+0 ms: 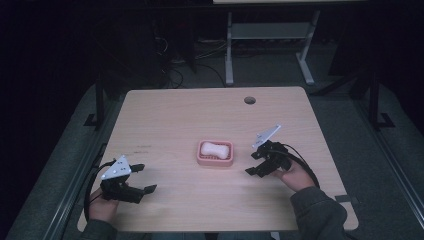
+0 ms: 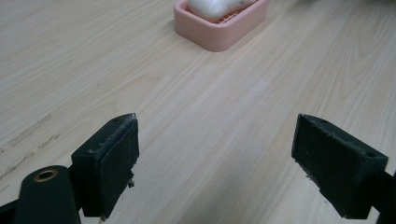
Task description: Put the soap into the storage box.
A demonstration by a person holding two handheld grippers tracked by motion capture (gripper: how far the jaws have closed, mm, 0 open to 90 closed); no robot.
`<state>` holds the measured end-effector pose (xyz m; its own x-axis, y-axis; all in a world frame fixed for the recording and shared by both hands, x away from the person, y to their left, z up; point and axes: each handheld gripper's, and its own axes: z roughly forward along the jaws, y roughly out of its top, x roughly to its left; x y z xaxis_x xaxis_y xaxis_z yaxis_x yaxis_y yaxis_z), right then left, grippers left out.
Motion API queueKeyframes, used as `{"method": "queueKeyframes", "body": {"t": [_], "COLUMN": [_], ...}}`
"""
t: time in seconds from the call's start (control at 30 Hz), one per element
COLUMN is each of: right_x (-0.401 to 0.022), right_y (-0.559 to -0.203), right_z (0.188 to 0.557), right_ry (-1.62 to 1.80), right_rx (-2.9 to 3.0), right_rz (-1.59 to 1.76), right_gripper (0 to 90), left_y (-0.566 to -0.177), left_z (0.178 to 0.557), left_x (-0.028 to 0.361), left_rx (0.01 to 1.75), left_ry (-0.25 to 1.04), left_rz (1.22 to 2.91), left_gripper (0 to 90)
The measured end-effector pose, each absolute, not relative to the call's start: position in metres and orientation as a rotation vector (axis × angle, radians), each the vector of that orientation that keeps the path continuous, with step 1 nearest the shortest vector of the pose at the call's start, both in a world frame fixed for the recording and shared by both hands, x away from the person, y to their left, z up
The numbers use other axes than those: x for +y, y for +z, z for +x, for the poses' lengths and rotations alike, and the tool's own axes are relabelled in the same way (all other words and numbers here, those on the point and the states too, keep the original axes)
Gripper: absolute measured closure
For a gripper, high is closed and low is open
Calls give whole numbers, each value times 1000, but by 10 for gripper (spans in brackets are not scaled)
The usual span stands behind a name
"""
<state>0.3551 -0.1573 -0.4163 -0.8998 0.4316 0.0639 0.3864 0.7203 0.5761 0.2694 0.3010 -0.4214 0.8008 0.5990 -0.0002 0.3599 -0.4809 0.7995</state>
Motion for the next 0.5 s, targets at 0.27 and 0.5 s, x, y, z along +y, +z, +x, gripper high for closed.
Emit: {"method": "queueKeyframes", "body": {"t": [0.27, 0.5], "right_x": [-167, -174], "right_y": [-420, -424], "right_z": [348, 341], "right_ry": [926, 929], "right_rx": [2841, 2836], "right_rz": [697, 720], "right_gripper": [337, 333], "left_y": [-422, -422], "left_z": [269, 269], "left_x": [301, 300], "left_rx": [706, 705], "left_ry": [354, 352], "left_rz": [2128, 2129], "left_gripper": [148, 148]}}
